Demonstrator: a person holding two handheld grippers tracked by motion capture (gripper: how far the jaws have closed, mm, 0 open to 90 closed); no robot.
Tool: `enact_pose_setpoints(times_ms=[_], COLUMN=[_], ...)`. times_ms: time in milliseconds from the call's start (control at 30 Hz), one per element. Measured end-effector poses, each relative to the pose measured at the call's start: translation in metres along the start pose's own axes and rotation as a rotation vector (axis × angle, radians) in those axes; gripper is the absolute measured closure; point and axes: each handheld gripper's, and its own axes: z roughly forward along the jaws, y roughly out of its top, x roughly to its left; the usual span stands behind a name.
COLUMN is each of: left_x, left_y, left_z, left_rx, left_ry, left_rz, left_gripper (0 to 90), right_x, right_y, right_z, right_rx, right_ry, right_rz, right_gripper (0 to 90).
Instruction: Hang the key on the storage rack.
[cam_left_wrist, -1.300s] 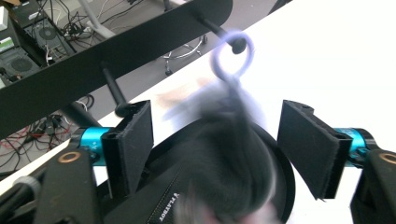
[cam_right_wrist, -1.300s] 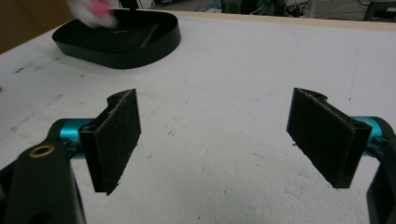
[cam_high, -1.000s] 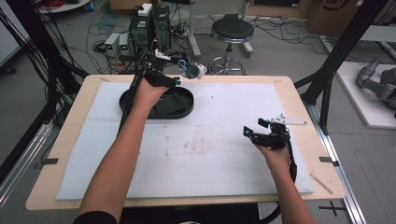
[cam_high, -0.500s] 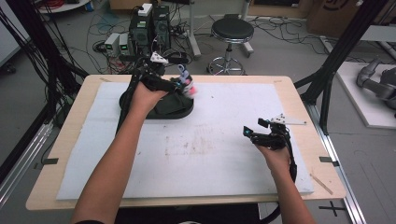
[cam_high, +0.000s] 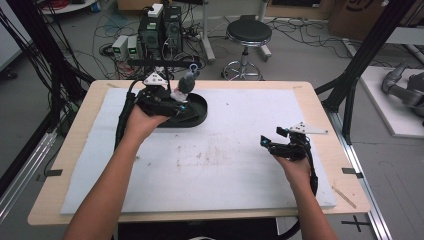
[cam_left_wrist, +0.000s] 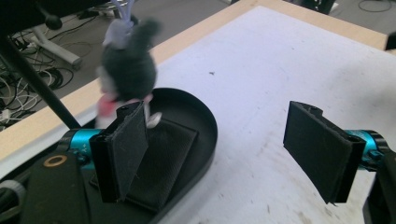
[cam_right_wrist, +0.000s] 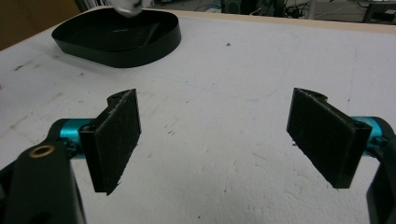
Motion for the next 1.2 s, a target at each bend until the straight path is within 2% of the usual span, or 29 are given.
enact_pose_setpoints(times_ms=[133,167,233,333,400,433,500,533,667,700,733,933,1033,1100,1200], left_x=[-0.007,-0.007,-0.010,-0.012,-0.015,-0.015,-0.017,-0.017,-0.017,-0.016,-0.016,-0.013,-0.013,-0.015,-0.014], left_y=[-0.017,-0.017,-0.029,-0.036,-0.048,-0.048,-0.062,-0.062,-0.083,-0.092,-0.092,-0.115,-0.119,-0.127,-0.132], left_z=[-0.017,-0.017,-0.022,-0.026,-0.032,-0.032,-0.034,-0.034,-0.037,-0.040,-0.040,-0.053,-0.057,-0.064,-0.067], left_rx=[-0.020,-0.020,-0.033,-0.040,-0.057,-0.057,-0.049,-0.049,-0.028,-0.025,-0.025,-0.021,-0.013,-0.034,-0.023], left_ry=[-0.017,-0.017,-0.031,-0.039,-0.053,-0.053,-0.036,-0.036,-0.007,-0.007,-0.007,0.026,0.025,0.025,0.030], left_rz=[0.014,0.014,0.016,0.024,0.024,0.024,0.010,0.010,-0.005,-0.016,-0.016,-0.044,-0.052,-0.085,-0.089], left_gripper=[21.6,21.6,20.9,20.0,19.8,19.8,19.8,19.8,19.8,19.5,18.9,17.2,17.1,17.1,17.1], right_x=[0.001,0.001,0.001,0.001,0.001,0.001,0.001,0.001,0.001,0.001,0.001,0.001,0.001,0.001,0.001], right_y=[0.000,0.000,0.000,0.000,0.000,0.000,0.000,0.000,-0.001,-0.001,-0.001,-0.001,-0.001,-0.002,-0.002], right_z=[0.000,0.000,0.001,0.002,0.002,0.002,0.002,0.002,0.002,0.003,0.003,0.005,0.007,0.010,0.012], right_rx=[0.003,0.005,0.005,0.010,0.011,0.011,0.011,0.011,0.017,0.018,0.020,0.020,0.021,0.035,0.047], right_ry=[0.002,0.001,0.000,0.003,0.001,0.001,0.001,0.001,0.000,-0.001,-0.002,-0.006,-0.008,-0.010,-0.012], right_rz=[-0.002,-0.001,-0.005,-0.001,-0.003,-0.003,-0.006,-0.006,-0.007,-0.007,-0.006,-0.002,-0.005,-0.014,-0.026], right_gripper=[18.1,18.1,18.1,18.1,18.1,18.1,18.1,18.1,18.1,18.1,18.1,18.1,18.1,18.1,18.1])
